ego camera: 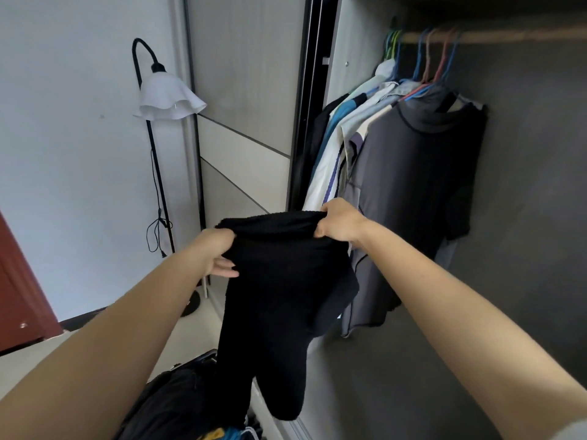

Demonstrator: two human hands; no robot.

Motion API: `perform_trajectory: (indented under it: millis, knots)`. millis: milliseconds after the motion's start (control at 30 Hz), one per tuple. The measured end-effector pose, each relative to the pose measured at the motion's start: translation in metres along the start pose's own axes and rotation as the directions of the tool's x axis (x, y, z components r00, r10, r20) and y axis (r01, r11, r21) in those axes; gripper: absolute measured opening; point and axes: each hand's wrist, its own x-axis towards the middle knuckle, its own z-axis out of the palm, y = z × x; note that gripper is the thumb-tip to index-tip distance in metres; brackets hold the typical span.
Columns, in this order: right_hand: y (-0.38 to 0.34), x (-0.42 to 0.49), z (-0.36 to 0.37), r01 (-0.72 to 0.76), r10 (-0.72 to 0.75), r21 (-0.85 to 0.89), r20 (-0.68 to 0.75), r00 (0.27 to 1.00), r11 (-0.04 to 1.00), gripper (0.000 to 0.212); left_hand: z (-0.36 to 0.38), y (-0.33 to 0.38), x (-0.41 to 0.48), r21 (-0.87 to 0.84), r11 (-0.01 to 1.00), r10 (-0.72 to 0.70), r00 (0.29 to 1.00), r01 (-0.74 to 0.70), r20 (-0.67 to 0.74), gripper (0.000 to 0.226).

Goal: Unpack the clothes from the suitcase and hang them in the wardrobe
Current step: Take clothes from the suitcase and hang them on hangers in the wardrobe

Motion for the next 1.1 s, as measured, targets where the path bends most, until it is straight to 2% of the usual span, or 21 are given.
perform_trajectory:
  millis: [67, 100, 167, 233, 300, 367, 467, 533, 600, 667, 733, 833, 933, 1100]
  knots:
    - [0.007, -0.002, -0.001, 0.057, -0.092, -0.329, -0.09, 0.992, 0.942, 0.009, 0.003, 0.011, -0.007, -0.227, 0.973, -0.025, 0.996, 0.043, 0.081, 0.01]
    - [0.013, 0.0, -0.003, 0.045, -0.103, -0.412, -0.12, 0.987, 0.91, 0.009, 0.008, 0.016, -0.011, -0.308, 0.95, -0.015, 0.994, 0.049, 0.11, 0.006]
    - [0.023, 0.002, -0.013, -0.02, -0.063, -0.452, -0.169, 0.984, 0.892, 0.015, 0.019, 0.024, -0.02, -0.4, 0.915, 0.013, 0.986, 0.057, 0.169, 0.005]
    - [0.033, 0.003, -0.034, -0.089, 0.04, -0.34, -0.15, 0.988, 0.936, 0.02, 0.032, 0.032, -0.028, -0.452, 0.89, 0.044, 0.975, 0.061, 0.218, 0.011]
    - [0.04, -0.003, -0.06, -0.131, 0.119, -0.134, -0.092, 0.989, 0.982, 0.02, 0.048, 0.043, -0.032, -0.467, 0.882, 0.066, 0.964, 0.064, 0.257, 0.013]
    - [0.045, -0.012, -0.078, -0.12, 0.119, -0.026, -0.052, 0.992, 0.992, 0.013, 0.066, 0.052, -0.038, -0.466, 0.882, 0.073, 0.957, 0.069, 0.281, 0.011]
    - [0.053, -0.03, -0.11, -0.131, 0.128, -0.043, -0.069, 0.989, 0.99, 0.005, 0.11, 0.07, -0.047, -0.412, 0.91, 0.104, 0.935, 0.049, 0.34, 0.012]
    - [0.06, -0.042, -0.127, -0.166, 0.156, -0.088, -0.112, 0.981, 0.982, 0.008, 0.14, 0.079, -0.051, -0.372, 0.927, 0.118, 0.914, 0.038, 0.388, 0.018]
    - [0.068, -0.054, -0.15, -0.215, 0.179, -0.163, -0.213, 0.961, 0.963, 0.011, 0.167, 0.087, -0.056, -0.347, 0.938, 0.135, 0.895, 0.023, 0.425, 0.025]
    - [0.077, -0.071, -0.185, -0.275, 0.162, -0.242, -0.401, 0.902, 0.93, 0.019, 0.198, 0.096, -0.062, -0.331, 0.944, 0.154, 0.869, 0.012, 0.471, 0.033]
    - [0.078, -0.089, -0.22, -0.375, 0.114, -0.348, -0.585, 0.803, 0.859, 0.025, 0.22, 0.103, -0.063, -0.347, 0.938, 0.174, 0.855, 0.008, 0.489, 0.032]
    - [0.077, -0.123, -0.273, -0.561, 0.022, -0.473, -0.751, 0.66, 0.679, 0.03, 0.247, 0.113, -0.066, -0.36, 0.933, 0.194, 0.821, 0.014, 0.536, 0.033]
    - [0.081, -0.148, -0.321, -0.721, -0.056, -0.507, -0.834, 0.549, 0.473, 0.033, 0.265, 0.117, -0.063, -0.356, 0.934, 0.215, 0.788, 0.006, 0.577, 0.046]
    - [0.101, -0.167, -0.365, -0.883, -0.048, -0.446, -0.895, 0.444, 0.144, 0.037, 0.282, 0.117, -0.067, -0.34, 0.94, 0.203, 0.79, 0.007, 0.578, 0.04]
